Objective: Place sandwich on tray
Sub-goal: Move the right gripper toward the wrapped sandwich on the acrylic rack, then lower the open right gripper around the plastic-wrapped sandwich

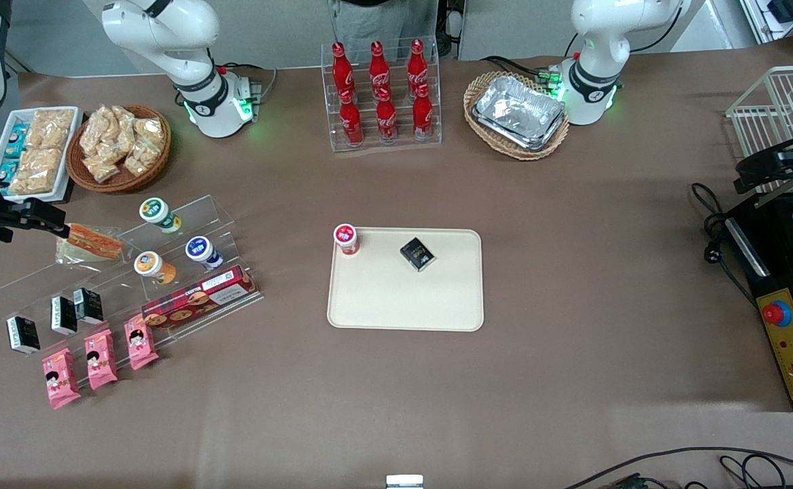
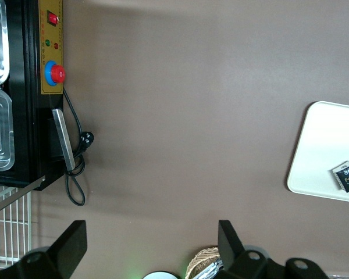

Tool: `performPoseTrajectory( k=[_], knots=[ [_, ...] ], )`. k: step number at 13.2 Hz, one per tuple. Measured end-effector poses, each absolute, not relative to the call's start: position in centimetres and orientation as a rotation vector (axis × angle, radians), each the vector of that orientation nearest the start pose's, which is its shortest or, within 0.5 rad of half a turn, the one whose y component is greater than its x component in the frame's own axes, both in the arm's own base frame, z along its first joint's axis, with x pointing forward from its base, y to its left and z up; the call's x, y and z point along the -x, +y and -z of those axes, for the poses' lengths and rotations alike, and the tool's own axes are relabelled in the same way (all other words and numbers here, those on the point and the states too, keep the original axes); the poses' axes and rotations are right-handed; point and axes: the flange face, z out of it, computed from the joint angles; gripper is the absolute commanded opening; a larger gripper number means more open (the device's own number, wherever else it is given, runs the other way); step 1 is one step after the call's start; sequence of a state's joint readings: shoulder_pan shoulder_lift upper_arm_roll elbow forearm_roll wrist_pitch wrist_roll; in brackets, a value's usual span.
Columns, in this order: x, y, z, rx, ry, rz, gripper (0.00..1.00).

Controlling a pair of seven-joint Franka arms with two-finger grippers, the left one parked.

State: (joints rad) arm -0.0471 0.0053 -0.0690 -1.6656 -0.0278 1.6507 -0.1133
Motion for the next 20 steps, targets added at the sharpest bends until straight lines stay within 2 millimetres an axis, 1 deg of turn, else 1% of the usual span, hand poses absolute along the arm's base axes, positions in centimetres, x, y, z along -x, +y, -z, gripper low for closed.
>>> performPoseTrajectory(
  k=[4,7,9,12,16,18,20],
  knots=[
    [-55.6,-7.0,-58.3,3.163,0.192,-0.035,1.0],
    [-55.6,-7.4,-58.2,3.134,0.479,-0.034,1.0],
    [-55.7,-7.7,-58.0,3.108,0.642,-0.037,1.0],
    [-55.7,-8.8,-57.6,3.064,0.845,-0.049,1.0],
    [-55.5,-10.9,-57.0,2.965,1.161,-0.065,1.0],
    [-55.5,-11.5,-56.8,2.891,1.341,-0.071,1.0],
    [-55.4,-12.0,-56.3,2.836,1.468,-0.095,1.0]
  ],
)
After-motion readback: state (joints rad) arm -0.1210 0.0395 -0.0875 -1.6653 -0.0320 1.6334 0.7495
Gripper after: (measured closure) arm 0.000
